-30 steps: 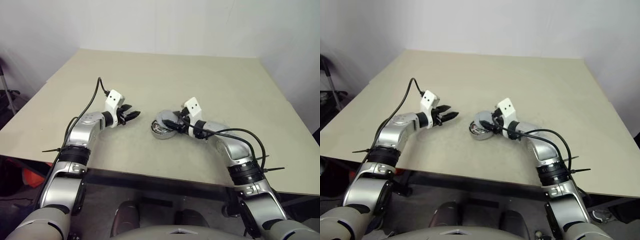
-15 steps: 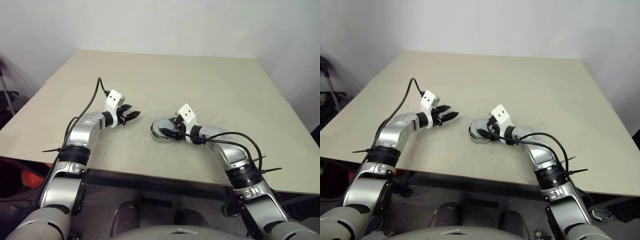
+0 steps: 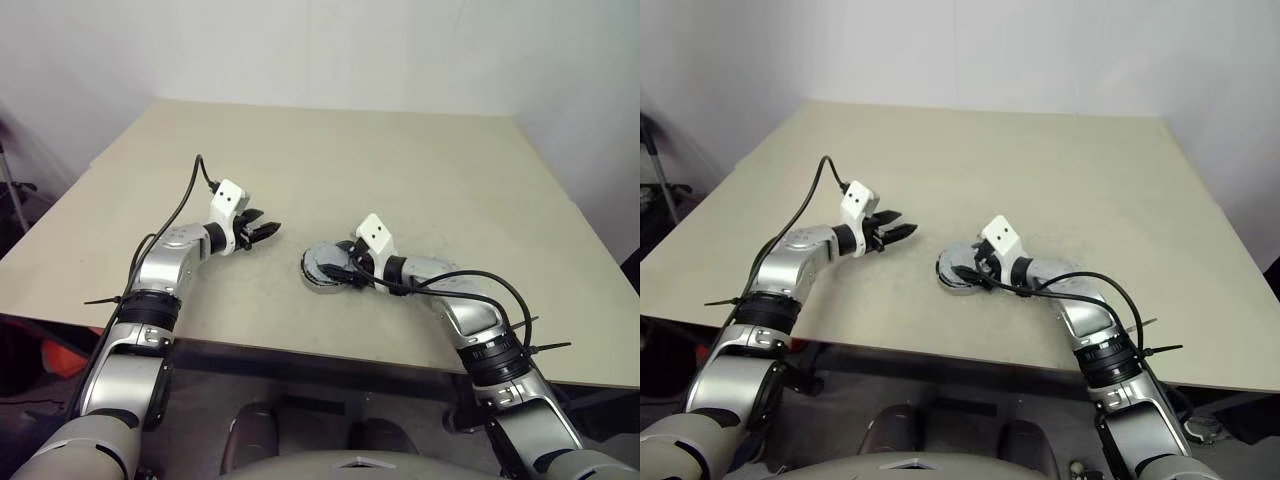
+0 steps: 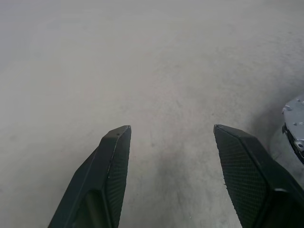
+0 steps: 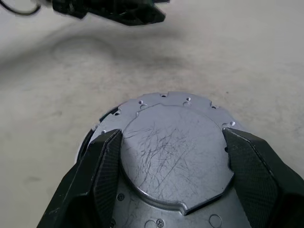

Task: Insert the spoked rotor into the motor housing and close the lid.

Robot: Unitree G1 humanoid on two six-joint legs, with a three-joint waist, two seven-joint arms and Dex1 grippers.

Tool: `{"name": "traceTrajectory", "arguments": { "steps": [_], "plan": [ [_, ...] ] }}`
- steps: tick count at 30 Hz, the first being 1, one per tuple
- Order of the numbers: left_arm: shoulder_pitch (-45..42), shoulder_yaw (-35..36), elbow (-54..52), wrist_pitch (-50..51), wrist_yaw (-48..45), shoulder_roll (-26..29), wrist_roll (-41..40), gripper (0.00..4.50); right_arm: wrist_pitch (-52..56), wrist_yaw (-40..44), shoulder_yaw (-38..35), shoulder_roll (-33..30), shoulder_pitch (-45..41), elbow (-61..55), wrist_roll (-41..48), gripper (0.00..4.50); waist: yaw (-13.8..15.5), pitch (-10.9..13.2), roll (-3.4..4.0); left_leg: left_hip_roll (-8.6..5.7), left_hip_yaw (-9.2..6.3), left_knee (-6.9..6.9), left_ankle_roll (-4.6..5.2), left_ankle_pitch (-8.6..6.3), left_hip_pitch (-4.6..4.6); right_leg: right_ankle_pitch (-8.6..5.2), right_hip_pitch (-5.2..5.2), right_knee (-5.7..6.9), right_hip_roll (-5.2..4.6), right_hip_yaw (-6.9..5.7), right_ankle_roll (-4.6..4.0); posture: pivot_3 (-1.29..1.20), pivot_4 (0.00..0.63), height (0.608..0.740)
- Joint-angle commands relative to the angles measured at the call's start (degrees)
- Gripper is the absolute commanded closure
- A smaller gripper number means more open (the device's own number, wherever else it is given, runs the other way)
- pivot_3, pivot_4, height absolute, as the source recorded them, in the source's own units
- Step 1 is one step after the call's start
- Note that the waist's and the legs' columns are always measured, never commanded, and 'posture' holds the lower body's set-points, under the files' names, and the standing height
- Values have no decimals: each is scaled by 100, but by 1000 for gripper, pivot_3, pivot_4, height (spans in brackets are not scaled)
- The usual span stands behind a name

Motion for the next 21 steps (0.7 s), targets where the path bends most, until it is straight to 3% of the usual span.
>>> {"name": "traceTrajectory", "arguments": {
  "steps": [1,11,21],
  "plan": [
    [-80,64,-60,-61,18,30,-7,1550,-102,50,-302,119,-196,-181,324,1566,0,0,0,0,0,0,0,0,1,0,1,0,0,0,0,0,0,740],
    [7,71,-109,-41,27,79,15,1550,-260,709,29,-239,112,-547,292,1566,31,0,0,-3,0,0,2,-1,-2,0,5,-4,-1,0,0,0,0,740],
    [-11,48,-72,-43,32,71,58,1550,-316,539,125,-283,92,-344,31,1566,18,0,0,-1,-3,2,1,-1,4,0,7,-1,-1,0,0,0,0,740]
  ]
}}
